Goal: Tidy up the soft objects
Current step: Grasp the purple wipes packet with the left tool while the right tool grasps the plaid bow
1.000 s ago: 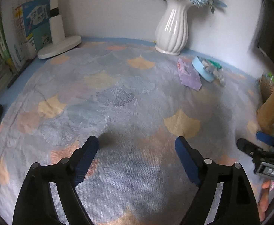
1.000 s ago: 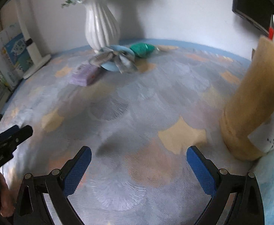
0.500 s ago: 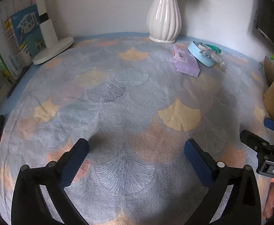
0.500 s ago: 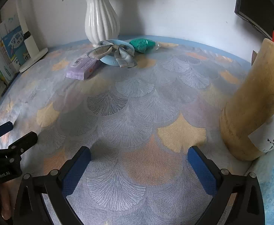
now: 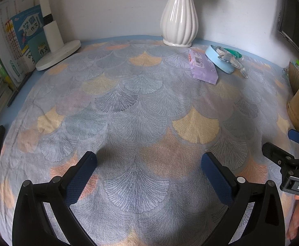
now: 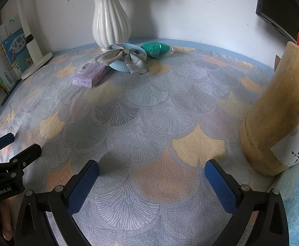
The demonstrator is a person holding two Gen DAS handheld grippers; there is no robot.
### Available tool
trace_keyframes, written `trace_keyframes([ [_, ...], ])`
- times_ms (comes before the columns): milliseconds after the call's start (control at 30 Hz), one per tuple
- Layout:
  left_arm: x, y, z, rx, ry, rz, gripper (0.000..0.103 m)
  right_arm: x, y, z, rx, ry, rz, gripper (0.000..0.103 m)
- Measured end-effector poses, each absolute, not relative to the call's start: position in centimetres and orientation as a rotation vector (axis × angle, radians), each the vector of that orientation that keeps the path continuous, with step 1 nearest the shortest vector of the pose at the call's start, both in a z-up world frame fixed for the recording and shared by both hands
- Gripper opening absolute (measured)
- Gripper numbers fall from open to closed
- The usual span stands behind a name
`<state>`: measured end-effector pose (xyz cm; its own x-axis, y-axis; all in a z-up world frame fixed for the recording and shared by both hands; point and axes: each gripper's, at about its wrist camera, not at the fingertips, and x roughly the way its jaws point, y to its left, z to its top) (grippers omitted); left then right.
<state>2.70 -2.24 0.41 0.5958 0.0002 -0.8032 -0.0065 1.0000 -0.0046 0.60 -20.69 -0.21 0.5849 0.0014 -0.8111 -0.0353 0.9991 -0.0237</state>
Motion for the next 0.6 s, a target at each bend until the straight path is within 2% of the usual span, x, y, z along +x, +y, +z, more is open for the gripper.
trace_keyframes([
  [233, 3.3, -2.3, 0.6, 0.001, 0.958, -0.016, 0.102, 0.7, -20.6, -0.2, -0.045, 0.962, 0.03, 0.103],
  [367, 4.8, -2.4, 2.1, -0.02, 0.95, -0.113, 0.102, 1.8, -20.8, 1.2, 0.06, 1.069, 0.132, 0.103],
  [467, 6.3, -3.5, 4.1, 0.004, 0.891, -0.18, 0.101, 2.5, -21.6, 3.8, 0.226, 1.002, 0.233, 0.103],
  [600, 8.9, -5.8, 5.4, 0.086, 0.821, -0.254, 0.101, 5.7, -21.4, 7.2, 0.211, 0.892, 0.119, 0.102],
])
